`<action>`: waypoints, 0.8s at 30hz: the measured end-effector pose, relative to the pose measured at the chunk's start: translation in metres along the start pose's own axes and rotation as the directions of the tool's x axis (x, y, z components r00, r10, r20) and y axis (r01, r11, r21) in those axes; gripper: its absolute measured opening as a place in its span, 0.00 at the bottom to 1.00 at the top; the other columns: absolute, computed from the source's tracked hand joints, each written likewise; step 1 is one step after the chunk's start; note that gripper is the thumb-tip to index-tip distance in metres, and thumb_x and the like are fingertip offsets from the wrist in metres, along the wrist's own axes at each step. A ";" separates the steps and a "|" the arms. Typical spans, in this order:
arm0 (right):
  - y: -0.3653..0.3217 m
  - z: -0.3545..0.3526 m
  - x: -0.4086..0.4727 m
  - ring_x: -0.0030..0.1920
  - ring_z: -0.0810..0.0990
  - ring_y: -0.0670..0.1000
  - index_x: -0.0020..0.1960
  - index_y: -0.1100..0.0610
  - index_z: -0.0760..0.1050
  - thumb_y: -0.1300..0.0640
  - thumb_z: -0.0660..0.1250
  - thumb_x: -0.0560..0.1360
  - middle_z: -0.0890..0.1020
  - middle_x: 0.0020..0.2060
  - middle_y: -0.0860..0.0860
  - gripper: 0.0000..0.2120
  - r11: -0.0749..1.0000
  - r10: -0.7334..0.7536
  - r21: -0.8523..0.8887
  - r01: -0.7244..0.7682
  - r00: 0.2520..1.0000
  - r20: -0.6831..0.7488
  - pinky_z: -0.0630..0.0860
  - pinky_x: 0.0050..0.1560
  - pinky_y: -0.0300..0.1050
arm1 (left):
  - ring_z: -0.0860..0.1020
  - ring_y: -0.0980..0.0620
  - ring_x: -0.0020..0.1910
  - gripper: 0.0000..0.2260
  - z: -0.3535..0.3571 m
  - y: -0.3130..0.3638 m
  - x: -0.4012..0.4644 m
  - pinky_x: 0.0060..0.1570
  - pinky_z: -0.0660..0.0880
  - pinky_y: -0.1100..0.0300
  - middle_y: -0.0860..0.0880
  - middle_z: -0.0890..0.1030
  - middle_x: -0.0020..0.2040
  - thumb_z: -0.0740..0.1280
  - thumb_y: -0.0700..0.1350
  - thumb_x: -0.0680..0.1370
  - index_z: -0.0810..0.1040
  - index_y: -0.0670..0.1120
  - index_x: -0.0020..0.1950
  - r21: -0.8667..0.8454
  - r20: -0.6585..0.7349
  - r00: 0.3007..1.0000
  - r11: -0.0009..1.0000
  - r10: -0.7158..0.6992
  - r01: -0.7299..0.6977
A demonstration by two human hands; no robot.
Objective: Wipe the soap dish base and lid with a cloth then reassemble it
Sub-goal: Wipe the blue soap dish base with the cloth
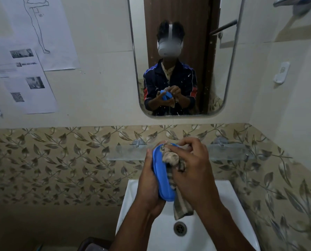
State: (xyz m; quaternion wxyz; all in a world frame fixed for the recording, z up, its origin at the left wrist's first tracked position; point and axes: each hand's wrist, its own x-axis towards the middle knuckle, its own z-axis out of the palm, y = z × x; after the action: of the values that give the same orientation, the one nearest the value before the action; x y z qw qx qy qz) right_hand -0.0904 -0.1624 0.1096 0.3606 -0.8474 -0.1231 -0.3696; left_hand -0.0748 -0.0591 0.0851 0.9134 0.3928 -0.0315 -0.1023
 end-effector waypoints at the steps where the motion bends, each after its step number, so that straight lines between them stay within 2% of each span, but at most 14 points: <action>1: -0.003 0.002 -0.003 0.56 0.71 0.47 0.62 0.55 0.79 0.68 0.73 0.67 0.75 0.57 0.51 0.25 1.000 0.005 -0.016 -0.005 1.000 -0.001 0.71 0.55 0.31 | 0.86 0.46 0.50 0.30 0.000 0.000 0.000 0.50 0.82 0.56 0.41 0.86 0.54 0.49 0.59 0.83 0.89 0.47 0.49 0.004 0.002 1.000 1.000 0.003 -0.003; 5: -0.010 0.015 -0.015 0.63 0.74 0.52 0.63 0.60 0.78 0.72 0.70 0.65 0.77 0.60 0.53 0.26 0.982 -0.185 -0.032 0.188 0.979 0.090 0.74 0.64 0.45 | 0.85 0.45 0.51 0.25 -0.005 0.003 0.004 0.51 0.82 0.55 0.41 0.84 0.56 0.53 0.59 0.83 0.85 0.46 0.60 -0.035 -0.019 1.000 0.999 0.018 -0.019; 8: -0.002 0.010 -0.028 0.61 0.74 0.51 0.64 0.59 0.78 0.71 0.67 0.62 0.77 0.60 0.51 0.30 0.953 -0.299 0.006 0.304 0.932 0.202 0.71 0.66 0.43 | 0.82 0.43 0.51 0.26 -0.011 0.012 0.006 0.50 0.81 0.52 0.39 0.81 0.56 0.53 0.62 0.82 0.78 0.48 0.68 -0.050 0.017 0.999 0.998 0.027 -0.026; 11: 0.000 0.008 -0.029 0.60 0.75 0.51 0.64 0.59 0.77 0.69 0.69 0.61 0.78 0.60 0.52 0.31 0.940 -0.323 -0.027 0.340 0.915 0.242 0.72 0.63 0.43 | 0.83 0.43 0.49 0.30 -0.011 0.009 0.005 0.49 0.82 0.53 0.39 0.83 0.53 0.55 0.64 0.81 0.76 0.43 0.70 -0.049 -0.032 0.999 0.999 0.002 -0.004; 13: -0.001 0.010 -0.018 0.61 0.75 0.53 0.64 0.59 0.77 0.65 0.70 0.64 0.79 0.60 0.54 0.28 0.945 -0.269 -0.135 0.296 0.945 0.188 0.75 0.58 0.49 | 0.85 0.44 0.49 0.29 -0.010 0.002 0.005 0.49 0.82 0.54 0.40 0.85 0.51 0.54 0.62 0.82 0.81 0.41 0.63 -0.007 -0.064 0.998 1.000 0.018 -0.019; 15: -0.002 0.008 -0.010 0.60 0.75 0.53 0.65 0.56 0.76 0.64 0.68 0.64 0.78 0.61 0.52 0.28 0.954 -0.136 -0.251 0.165 0.982 0.130 0.74 0.55 0.50 | 0.87 0.47 0.45 0.30 -0.008 0.002 0.005 0.45 0.83 0.55 0.42 0.87 0.48 0.50 0.60 0.83 0.88 0.45 0.50 0.005 -0.049 0.998 1.000 0.026 -0.026; 17: -0.003 0.005 -0.013 0.58 0.75 0.53 0.65 0.55 0.76 0.65 0.69 0.63 0.78 0.60 0.50 0.30 0.950 -0.007 -0.310 0.038 0.995 0.100 0.74 0.54 0.49 | 0.87 0.48 0.42 0.32 -0.007 0.004 0.005 0.43 0.83 0.55 0.43 0.87 0.47 0.49 0.62 0.82 0.89 0.47 0.44 -0.001 -0.029 0.999 1.000 0.021 -0.021; 19: -0.008 0.005 -0.018 0.56 0.76 0.53 0.65 0.56 0.76 0.68 0.71 0.63 0.77 0.58 0.50 0.30 0.961 0.065 -0.275 -0.035 0.993 0.101 0.76 0.54 0.48 | 0.87 0.47 0.44 0.32 -0.008 0.004 0.005 0.45 0.83 0.54 0.42 0.87 0.49 0.50 0.63 0.82 0.89 0.47 0.46 -0.001 -0.045 0.999 1.000 0.026 -0.026; 21: -0.010 0.008 -0.016 0.56 0.75 0.53 0.65 0.58 0.76 0.71 0.70 0.65 0.77 0.56 0.52 0.29 0.983 0.068 -0.179 -0.053 0.994 0.082 0.78 0.55 0.47 | 0.86 0.46 0.45 0.30 -0.009 0.000 0.002 0.45 0.83 0.54 0.42 0.87 0.50 0.51 0.62 0.82 0.88 0.46 0.49 0.010 -0.050 0.999 1.000 0.020 -0.020; 23: -0.015 0.008 -0.010 0.58 0.75 0.52 0.64 0.60 0.77 0.71 0.67 0.66 0.76 0.57 0.53 0.27 0.996 -0.012 -0.090 0.018 0.998 0.066 0.77 0.58 0.44 | 0.86 0.46 0.48 0.28 -0.005 0.001 -0.001 0.48 0.82 0.54 0.41 0.86 0.52 0.52 0.61 0.83 0.85 0.44 0.57 0.025 -0.045 0.999 0.999 0.031 -0.029; 24: -0.018 0.008 -0.009 0.59 0.74 0.52 0.64 0.61 0.77 0.70 0.65 0.67 0.77 0.57 0.54 0.25 0.994 -0.084 -0.062 0.089 0.993 0.079 0.76 0.60 0.42 | 0.85 0.45 0.51 0.27 -0.003 0.004 -0.002 0.52 0.81 0.53 0.41 0.85 0.54 0.52 0.60 0.83 0.82 0.43 0.62 0.028 -0.040 0.998 0.999 0.045 -0.044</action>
State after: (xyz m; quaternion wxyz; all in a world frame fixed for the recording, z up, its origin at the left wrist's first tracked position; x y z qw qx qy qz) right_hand -0.1010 -0.1439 0.1086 0.3114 -0.8661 -0.1613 -0.3562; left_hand -0.0759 -0.0534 0.0859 0.9105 0.4061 -0.0229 -0.0737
